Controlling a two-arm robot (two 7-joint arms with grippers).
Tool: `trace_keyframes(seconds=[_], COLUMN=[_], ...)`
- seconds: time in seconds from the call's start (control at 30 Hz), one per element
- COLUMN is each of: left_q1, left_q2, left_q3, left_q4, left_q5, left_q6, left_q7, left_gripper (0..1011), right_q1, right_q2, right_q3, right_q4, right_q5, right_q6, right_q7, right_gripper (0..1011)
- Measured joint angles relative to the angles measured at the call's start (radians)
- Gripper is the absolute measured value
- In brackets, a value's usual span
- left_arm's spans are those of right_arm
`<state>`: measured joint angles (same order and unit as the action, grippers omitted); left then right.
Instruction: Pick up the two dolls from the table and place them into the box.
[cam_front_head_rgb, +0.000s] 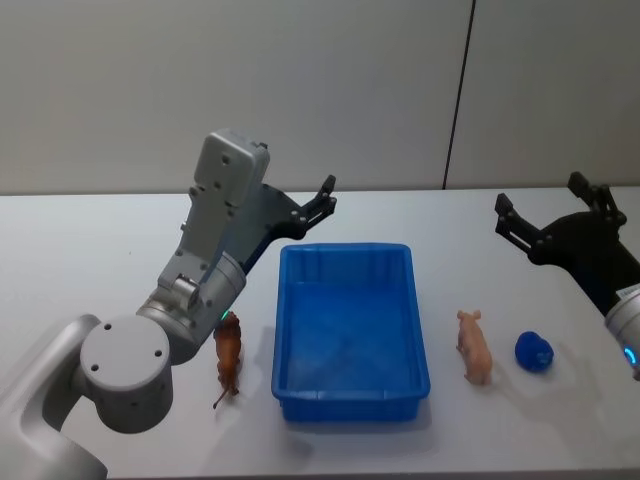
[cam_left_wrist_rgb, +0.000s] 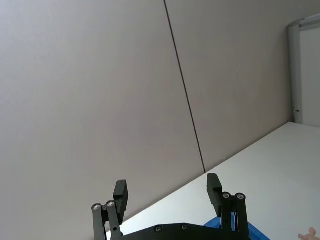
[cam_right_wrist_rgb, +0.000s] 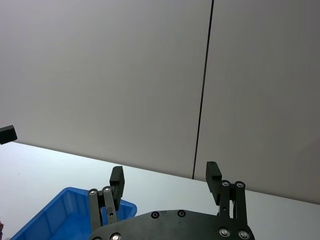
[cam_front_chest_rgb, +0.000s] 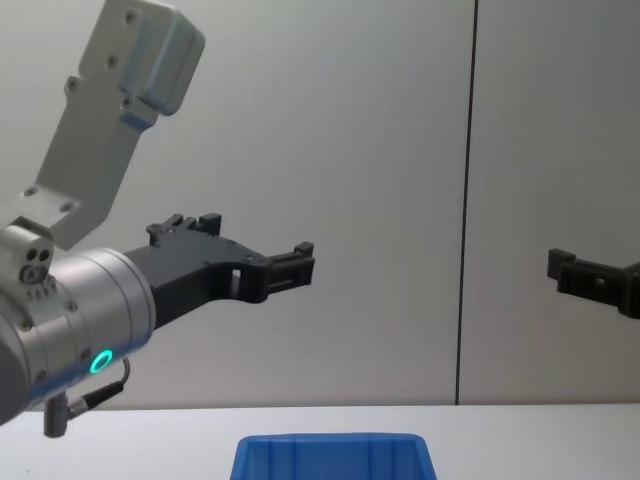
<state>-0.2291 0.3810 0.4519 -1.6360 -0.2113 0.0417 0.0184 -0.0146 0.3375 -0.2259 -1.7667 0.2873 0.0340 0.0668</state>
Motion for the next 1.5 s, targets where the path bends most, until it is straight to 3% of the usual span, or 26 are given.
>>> trace_keyframes(seconds=[0.33, 0.9, 1.5], left_q1=[0.017, 0.059, 0.094], left_q2=[-0.004, -0.011, -0.022], left_q3=[-0.007, -0.023, -0.035], left_q4=[-0.021, -0.042, -0.009], left_q5=[-0.038, -0.140, -0.219], left_q6=[0.077, 0.229, 0.326], left_q7=[0.073, 0.202, 0.273], left_gripper=[1001, 1001, 1001], right_q1=[0.000, 0.000, 0.000], right_q2=[0.000, 0.000, 0.000], right_q3=[0.000, 0.000, 0.000], right_q4=[0.000, 0.000, 0.000], right_q5=[0.000, 0.000, 0.000], right_q6=[0.000, 0.000, 0.000], right_q7=[0.000, 0.000, 0.000], right_gripper=[1001, 1001, 1001])
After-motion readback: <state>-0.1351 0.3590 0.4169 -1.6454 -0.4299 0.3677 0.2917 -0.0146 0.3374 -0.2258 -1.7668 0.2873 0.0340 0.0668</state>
